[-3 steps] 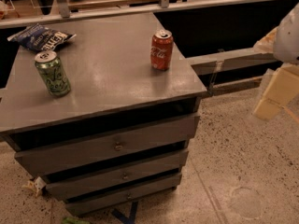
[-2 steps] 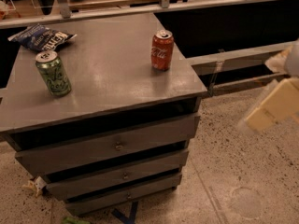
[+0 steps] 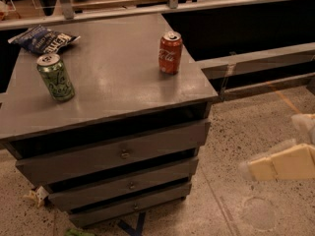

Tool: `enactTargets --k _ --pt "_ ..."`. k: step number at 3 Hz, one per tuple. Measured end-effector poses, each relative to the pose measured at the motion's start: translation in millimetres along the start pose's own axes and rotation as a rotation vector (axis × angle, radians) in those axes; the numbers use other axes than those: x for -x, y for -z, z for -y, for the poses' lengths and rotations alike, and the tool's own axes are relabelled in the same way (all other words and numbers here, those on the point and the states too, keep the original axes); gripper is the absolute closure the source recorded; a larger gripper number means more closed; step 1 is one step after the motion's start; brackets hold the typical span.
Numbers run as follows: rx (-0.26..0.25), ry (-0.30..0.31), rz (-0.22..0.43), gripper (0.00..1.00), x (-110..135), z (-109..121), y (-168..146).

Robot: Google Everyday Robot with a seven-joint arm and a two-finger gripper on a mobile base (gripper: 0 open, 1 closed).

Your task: Move green can near coke can

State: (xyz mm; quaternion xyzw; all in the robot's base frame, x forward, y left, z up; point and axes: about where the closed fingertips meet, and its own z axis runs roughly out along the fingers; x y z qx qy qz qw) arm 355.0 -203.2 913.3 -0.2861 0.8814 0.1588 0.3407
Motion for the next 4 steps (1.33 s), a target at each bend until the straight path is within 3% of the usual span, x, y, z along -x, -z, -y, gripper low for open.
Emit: enactTargets --k 1,2,4 --pt "-0.028 -0.05 0.152 0.0 -18.6 9.5 -24.6" --pt "-0.094 -0.04 0.243 0.0 -3.0 21.0 -14.8" --pt "-0.095 -0.016 0.277 0.0 0.6 15.7 -23.6"
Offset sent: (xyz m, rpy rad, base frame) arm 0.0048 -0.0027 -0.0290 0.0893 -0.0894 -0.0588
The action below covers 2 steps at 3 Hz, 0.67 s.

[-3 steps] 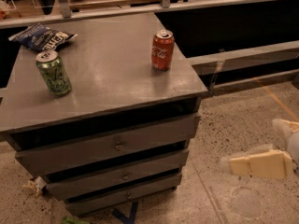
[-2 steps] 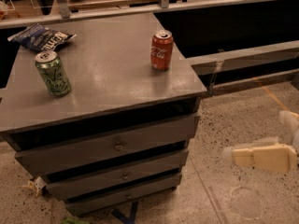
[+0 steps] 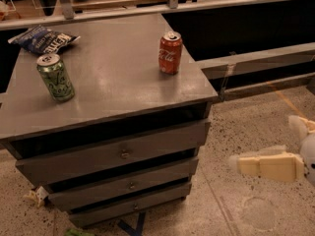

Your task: Move green can near coke can

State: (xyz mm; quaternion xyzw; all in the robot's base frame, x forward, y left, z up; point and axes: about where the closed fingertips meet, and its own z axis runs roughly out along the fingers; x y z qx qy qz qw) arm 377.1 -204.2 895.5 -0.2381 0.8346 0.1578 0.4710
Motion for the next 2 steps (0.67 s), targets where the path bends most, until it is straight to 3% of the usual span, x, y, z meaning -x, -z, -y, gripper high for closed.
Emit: enactTargets --k 1,2 --pt "-0.02 -0.003 0.078 0.0 -7.3 -10.9 -19.5" --pt "0.006 -0.047 0.214 0.0 -2.9 -22.6 -37.3"
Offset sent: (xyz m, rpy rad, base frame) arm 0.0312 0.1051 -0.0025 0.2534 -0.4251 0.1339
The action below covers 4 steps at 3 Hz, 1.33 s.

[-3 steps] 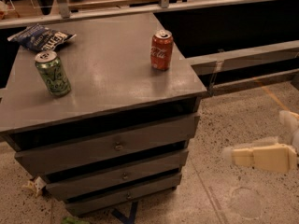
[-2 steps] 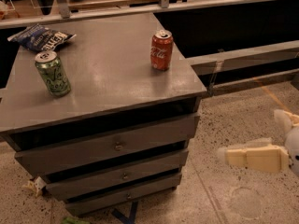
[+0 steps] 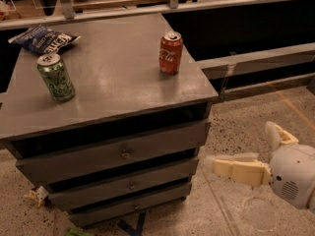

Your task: Move green can near coke can

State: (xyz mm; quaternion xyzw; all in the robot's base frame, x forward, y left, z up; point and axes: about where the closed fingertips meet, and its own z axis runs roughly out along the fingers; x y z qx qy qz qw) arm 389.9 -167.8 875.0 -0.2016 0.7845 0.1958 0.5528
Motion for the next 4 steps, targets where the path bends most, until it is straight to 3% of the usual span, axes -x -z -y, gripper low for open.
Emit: enactTargets --k 1,2,3,4 --pt "0.103 -0.028 0.174 0.0 22.4 -21.3 -22.1" --pt "0.255 0.103 0.288 0.0 53.1 -68.9 -54.6" --pt "0.343 0.241 0.292 0.0 61.6 -102.0 -82.9" --pt "0.398 0.294 0.257 0.0 62.1 -121.7 -110.0"
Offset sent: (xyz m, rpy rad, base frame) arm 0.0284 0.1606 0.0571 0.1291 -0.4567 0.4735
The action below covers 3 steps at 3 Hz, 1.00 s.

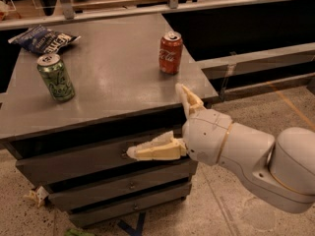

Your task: Move green can near coke can

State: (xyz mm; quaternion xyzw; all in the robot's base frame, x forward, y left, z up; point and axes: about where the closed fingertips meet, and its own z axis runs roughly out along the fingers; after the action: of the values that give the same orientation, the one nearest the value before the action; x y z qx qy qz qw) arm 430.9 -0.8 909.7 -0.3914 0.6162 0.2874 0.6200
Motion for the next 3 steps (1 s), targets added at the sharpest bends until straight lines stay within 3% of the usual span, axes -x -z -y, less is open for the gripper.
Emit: enactTargets --k 2,3 --pt "-0.017 -0.117 -0.034 0.0 -6.3 1.8 -54.0" --pt "-0.017 -0.117 -0.034 0.0 -6.2 1.7 -54.1"
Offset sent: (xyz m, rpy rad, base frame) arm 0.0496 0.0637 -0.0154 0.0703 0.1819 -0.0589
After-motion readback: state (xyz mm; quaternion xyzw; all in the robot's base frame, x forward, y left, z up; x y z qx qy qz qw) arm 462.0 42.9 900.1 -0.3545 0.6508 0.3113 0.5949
